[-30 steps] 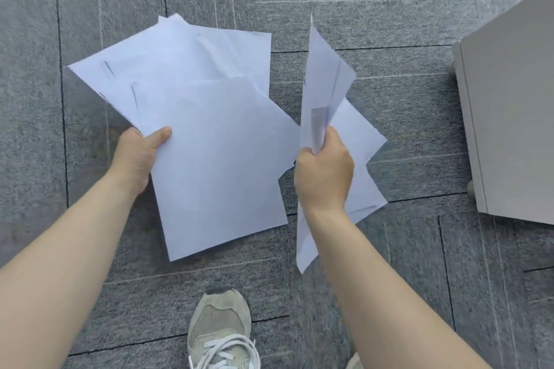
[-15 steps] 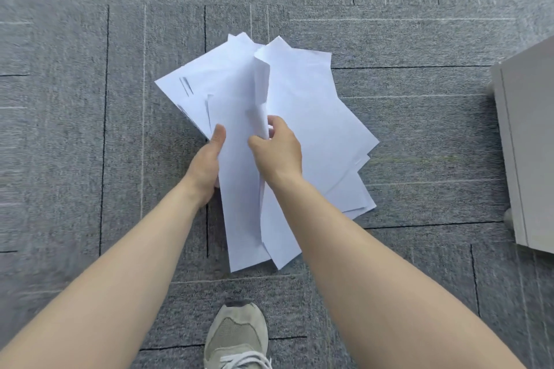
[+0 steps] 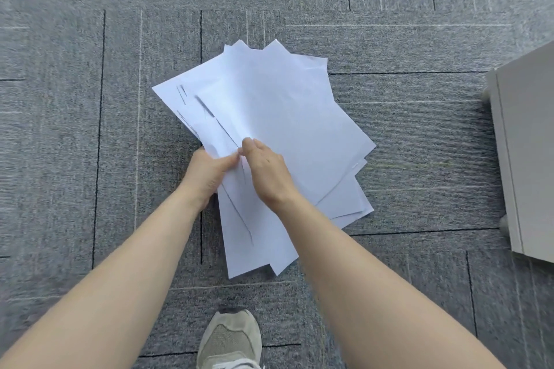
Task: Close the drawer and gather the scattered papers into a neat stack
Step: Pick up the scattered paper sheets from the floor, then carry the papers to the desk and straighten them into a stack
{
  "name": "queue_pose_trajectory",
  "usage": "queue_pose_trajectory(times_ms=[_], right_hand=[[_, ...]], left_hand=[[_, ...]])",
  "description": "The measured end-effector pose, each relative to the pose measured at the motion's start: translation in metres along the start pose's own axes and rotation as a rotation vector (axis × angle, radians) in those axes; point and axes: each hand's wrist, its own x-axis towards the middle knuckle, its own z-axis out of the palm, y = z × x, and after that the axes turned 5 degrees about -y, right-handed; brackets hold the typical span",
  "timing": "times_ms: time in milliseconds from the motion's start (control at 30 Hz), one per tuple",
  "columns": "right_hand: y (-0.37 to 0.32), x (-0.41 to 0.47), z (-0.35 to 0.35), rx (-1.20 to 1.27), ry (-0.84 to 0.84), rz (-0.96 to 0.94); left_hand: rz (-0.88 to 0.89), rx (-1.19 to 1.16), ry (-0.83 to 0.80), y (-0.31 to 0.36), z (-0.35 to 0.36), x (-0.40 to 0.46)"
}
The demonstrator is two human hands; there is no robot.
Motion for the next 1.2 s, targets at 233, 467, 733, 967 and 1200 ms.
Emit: queue_pose_trajectory(times_ms=[233,467,733,967,1200], right_hand=[[0.003,-0.004,-0.038,-0.066,0.190,0.059],[-0.018,-0.013,-0.099,-0.440,0.341,-0.018],[-0.087,-0.048,-0.195,-0.145,0.489,0.112],[-0.149,-0.130,-0.245,0.111,0.220,0.217],[-0.234,-0.232,-0.273,0.268,0.246,0.088]], left_hand=[[-0.023,0.035,0.088,0.014,-0.005,-0.004],[-0.038,-0.082,-0.057,0.054,-0.002,-0.031],[0.005,-0.156,-0.220,0.119,0.005,-0.070],[0.059,-0.128,-0.277,0.219,0.035,-0.123],[0.007,-0.121,-0.331,0.327,0.066,-0.194]])
